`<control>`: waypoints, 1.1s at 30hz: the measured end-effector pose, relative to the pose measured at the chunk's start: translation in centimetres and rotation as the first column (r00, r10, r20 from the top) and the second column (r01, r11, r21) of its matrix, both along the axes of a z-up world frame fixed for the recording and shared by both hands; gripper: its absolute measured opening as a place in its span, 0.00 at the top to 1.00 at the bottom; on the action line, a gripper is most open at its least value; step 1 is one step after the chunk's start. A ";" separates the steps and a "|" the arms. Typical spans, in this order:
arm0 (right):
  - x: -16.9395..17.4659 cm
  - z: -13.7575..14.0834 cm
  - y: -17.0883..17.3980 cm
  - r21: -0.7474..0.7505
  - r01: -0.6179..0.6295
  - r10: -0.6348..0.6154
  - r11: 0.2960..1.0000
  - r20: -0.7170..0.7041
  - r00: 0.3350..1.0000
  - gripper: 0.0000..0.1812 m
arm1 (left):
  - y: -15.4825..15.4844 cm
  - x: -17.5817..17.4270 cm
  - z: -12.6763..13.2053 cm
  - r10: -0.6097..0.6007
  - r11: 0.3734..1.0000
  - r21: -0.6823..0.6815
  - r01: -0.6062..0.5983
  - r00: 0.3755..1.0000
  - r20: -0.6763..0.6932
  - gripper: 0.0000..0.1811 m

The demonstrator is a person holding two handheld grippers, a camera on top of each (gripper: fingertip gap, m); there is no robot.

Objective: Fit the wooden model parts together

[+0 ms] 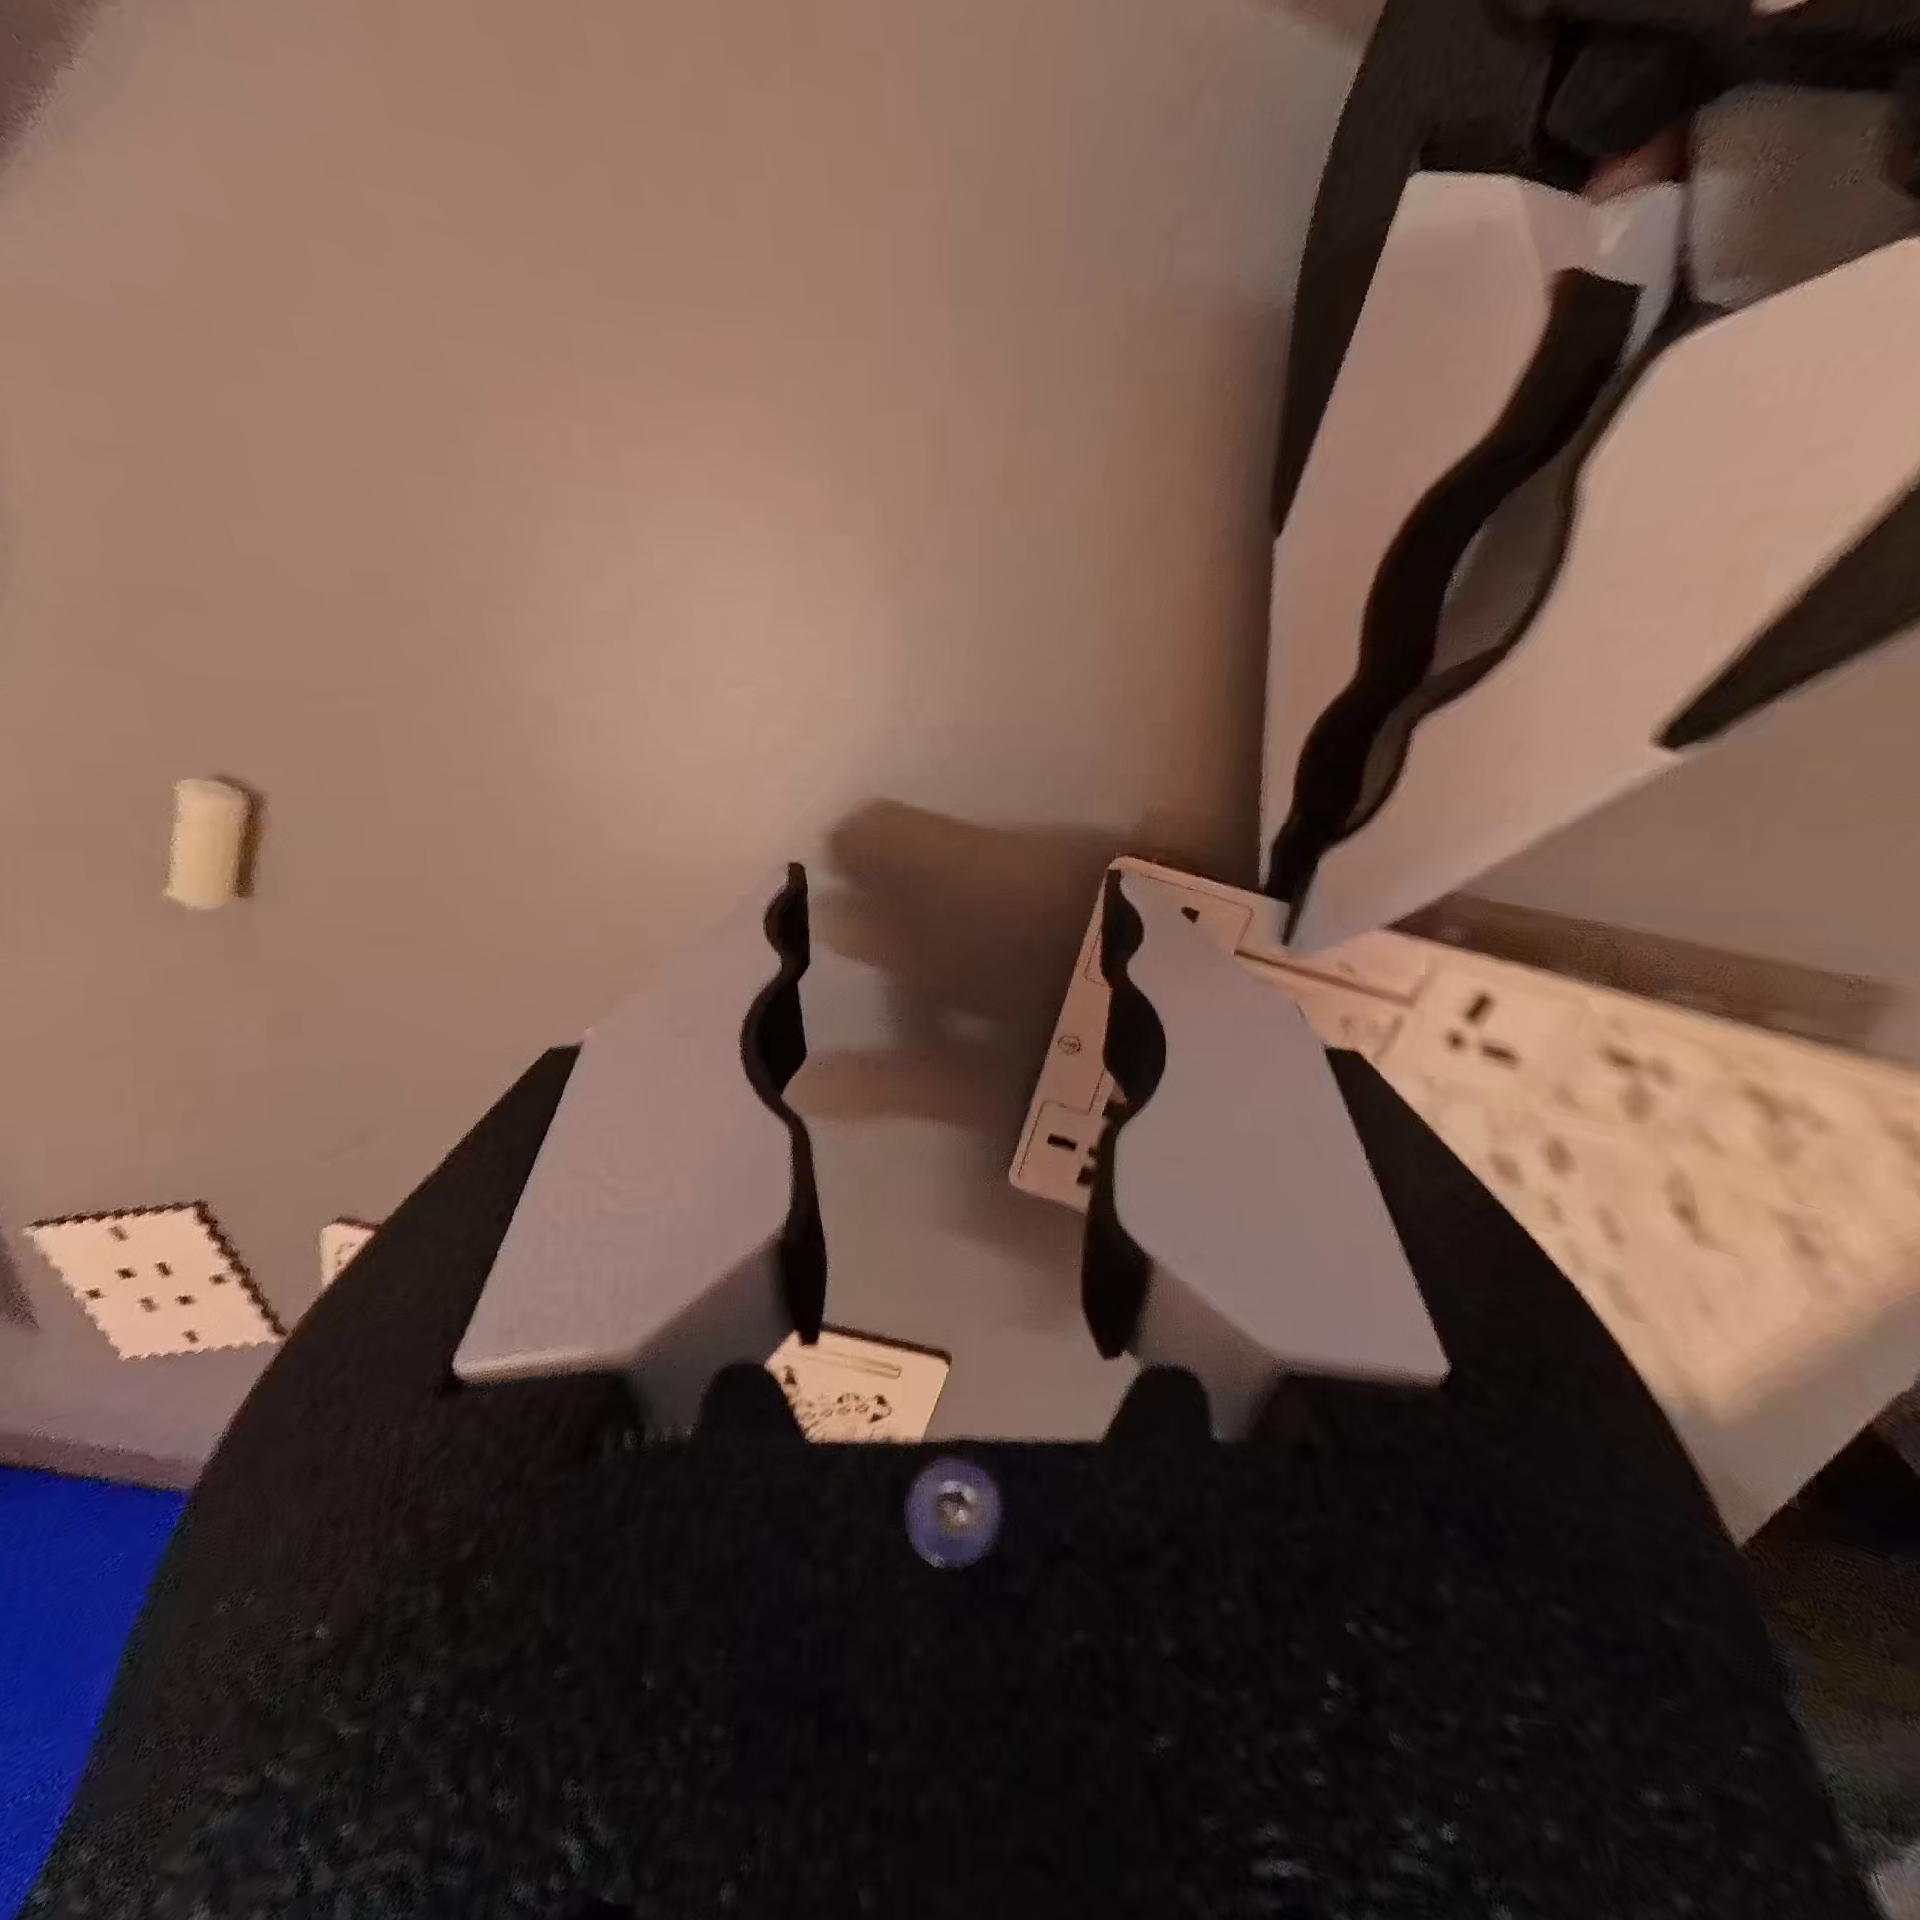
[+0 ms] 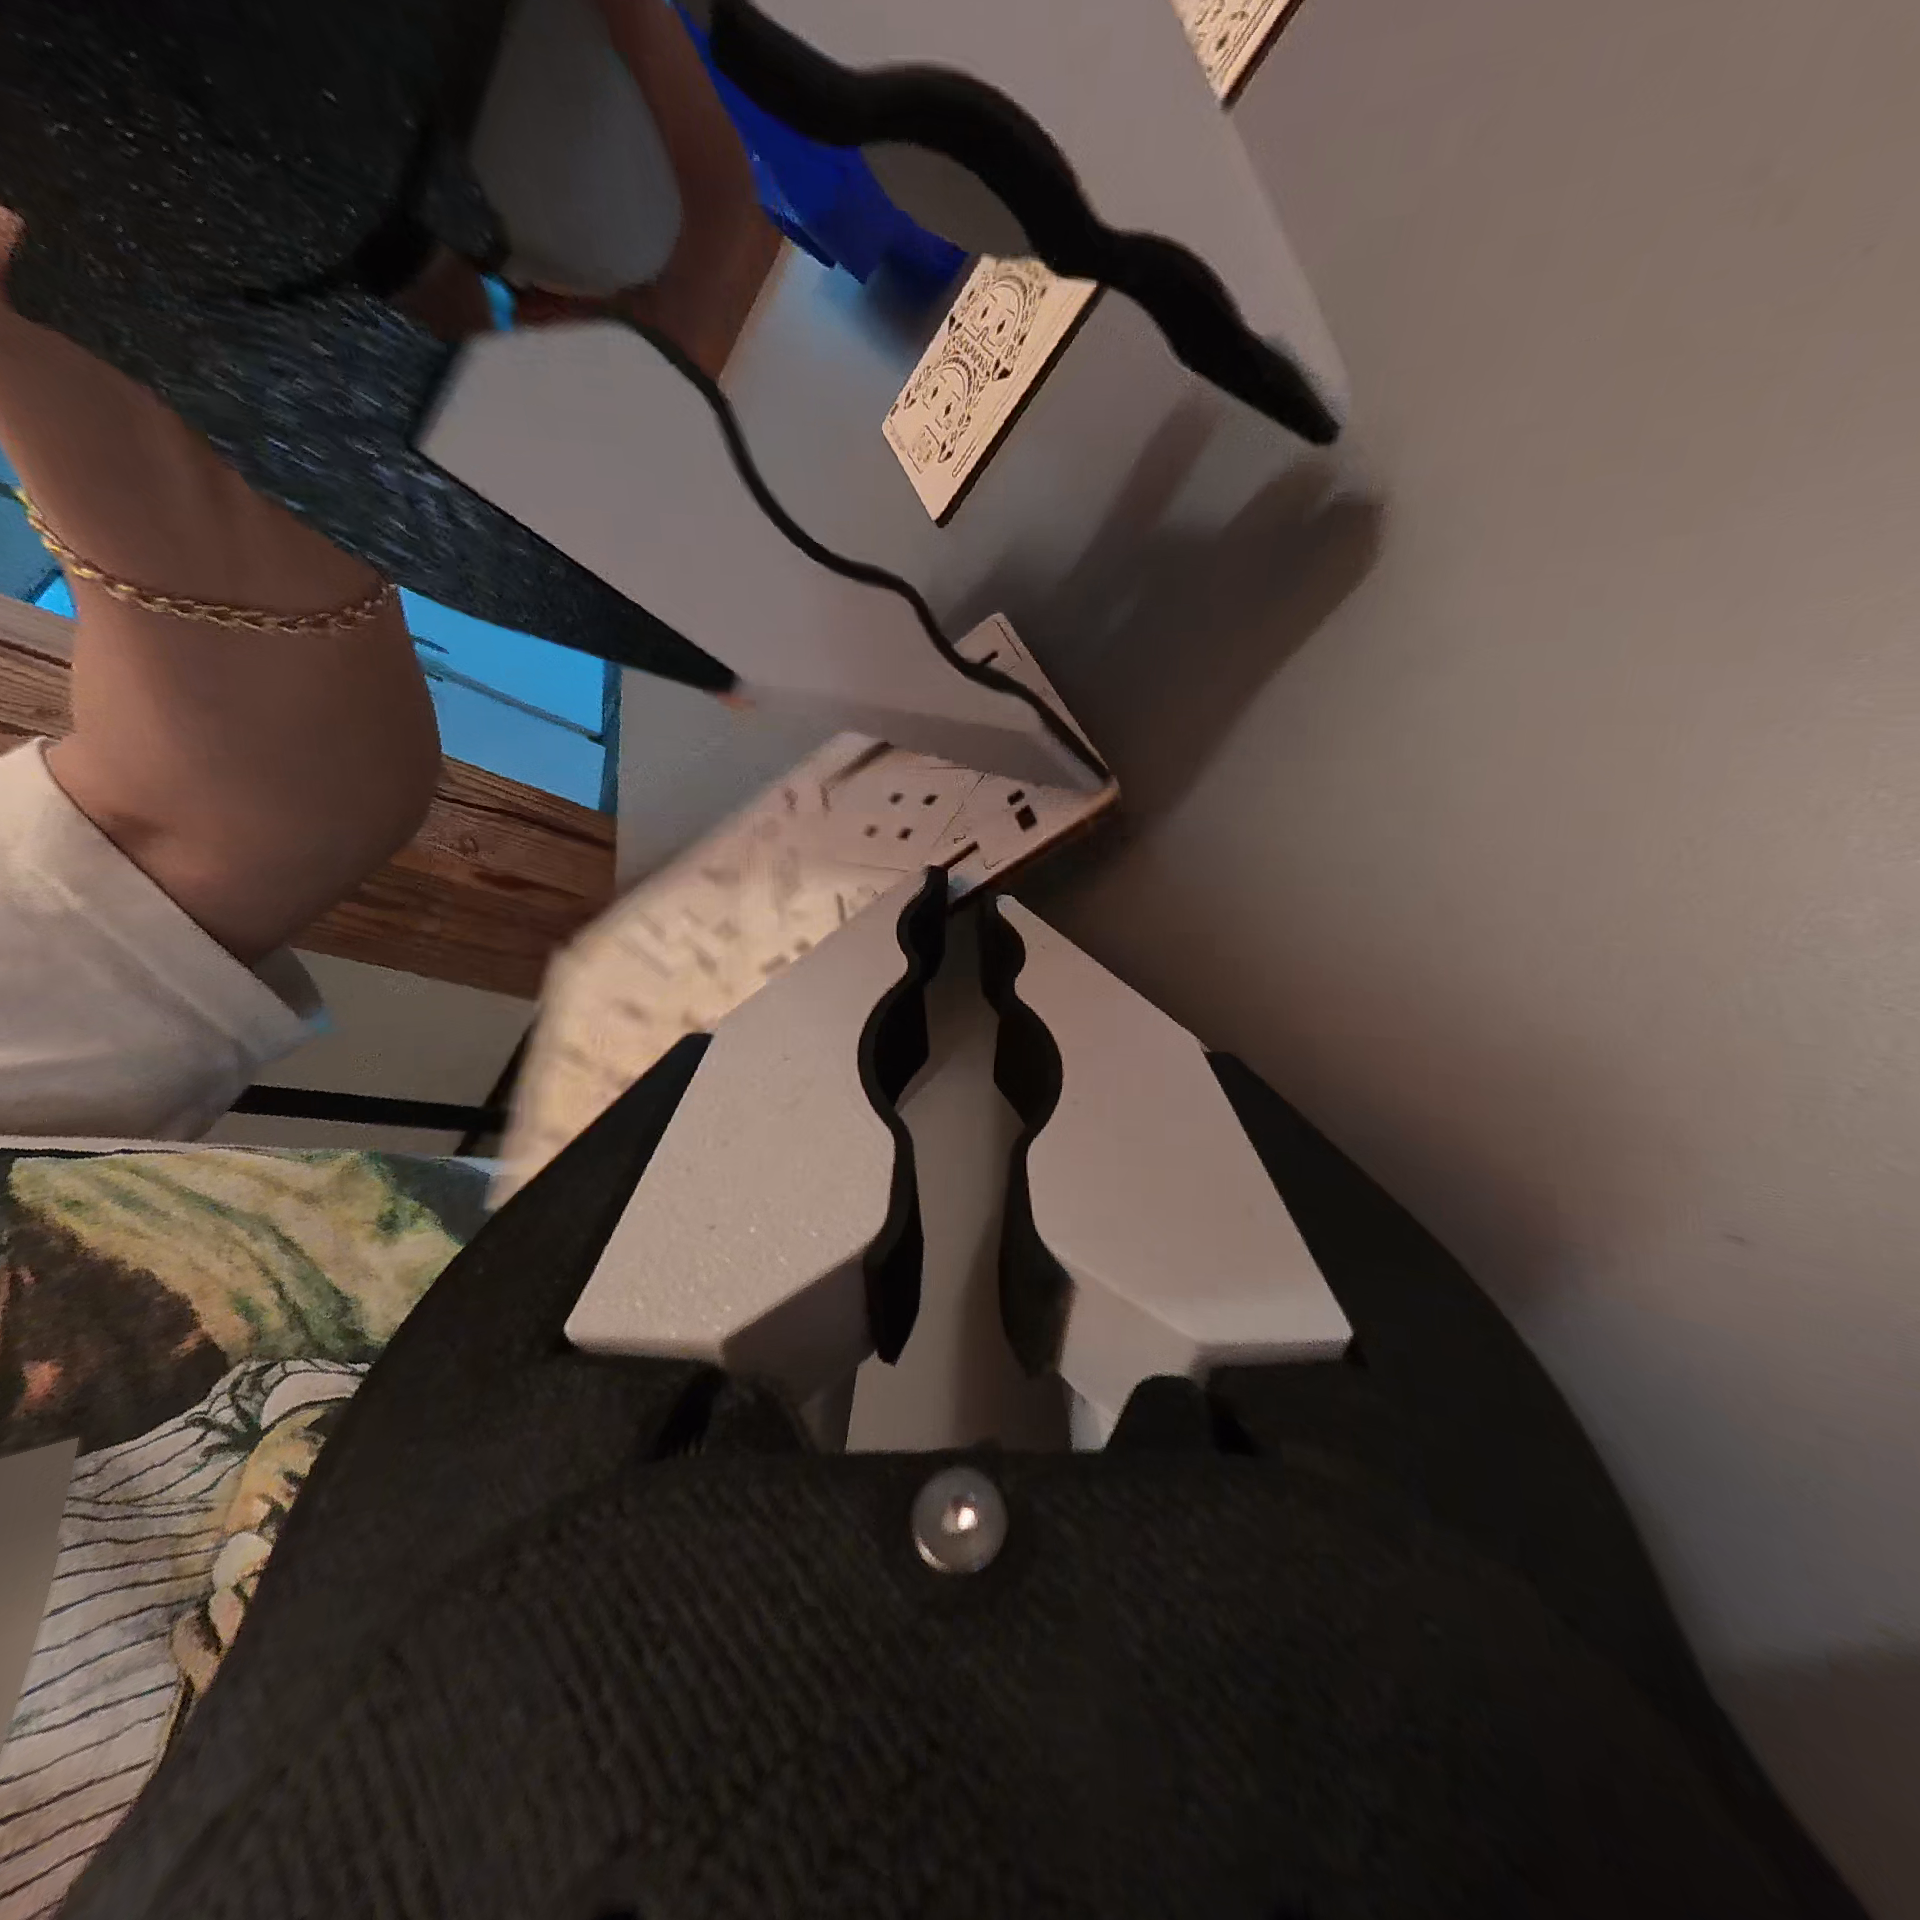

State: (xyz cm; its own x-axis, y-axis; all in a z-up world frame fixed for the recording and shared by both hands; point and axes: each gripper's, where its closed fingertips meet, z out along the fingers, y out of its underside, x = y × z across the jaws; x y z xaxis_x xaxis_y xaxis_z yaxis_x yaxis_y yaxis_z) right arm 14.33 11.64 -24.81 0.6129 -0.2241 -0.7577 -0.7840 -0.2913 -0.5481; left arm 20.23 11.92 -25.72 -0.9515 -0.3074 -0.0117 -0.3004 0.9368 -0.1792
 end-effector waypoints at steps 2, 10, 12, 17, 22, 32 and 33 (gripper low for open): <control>0.0 0.1 0.0 0.007 0.003 -0.003 1.000 0.003 1.000 0.98 | 0.2 0.6 1.6 0.007 1.000 -0.031 -0.006 0.999 0.037 0.67; 0.0 0.3 0.0 0.022 -0.001 0.001 1.000 0.001 1.000 0.98 | 0.8 -0.8 1.4 0.033 0.996 -0.079 -0.039 0.996 -0.079 0.64; 0.0 0.2 0.0 0.018 -0.002 0.002 1.000 0.001 1.000 0.99 | 0.8 -1.1 0.4 0.031 0.998 -0.058 -0.036 0.996 -0.087 0.66; -0.1 0.0 0.0 -0.001 -0.003 0.003 1.000 0.003 1.000 0.98 | 0.8 -1.1 0.0 0.035 0.999 -0.029 -0.038 0.995 -0.090 0.65; -0.2 -0.2 0.0 -0.014 -0.010 0.010 1.000 0.003 1.000 0.98 | 0.7 -1.4 -0.5 0.030 1.000 0.011 -0.029 0.992 -0.127 0.67; -0.3 0.0 0.0 -0.002 -0.019 0.019 1.000 0.002 1.000 0.98 | 1.0 -1.3 0.0 0.046 0.999 -0.005 -0.047 0.992 -0.114 0.64; -0.3 0.0 0.0 0.000 -0.019 0.019 1.000 0.000 1.000 0.98 | 1.0 -1.3 0.0 0.052 0.998 -0.018 -0.054 0.992 -0.112 0.64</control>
State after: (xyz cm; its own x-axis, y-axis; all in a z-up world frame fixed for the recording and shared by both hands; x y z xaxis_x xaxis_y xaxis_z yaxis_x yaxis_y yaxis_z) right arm 14.00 11.66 -24.81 0.6172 -0.2127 -0.7575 -0.7783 -0.3060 -0.5483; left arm 18.92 12.97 -25.68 -0.9289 -0.3566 0.1001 -0.3688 0.9155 -0.1610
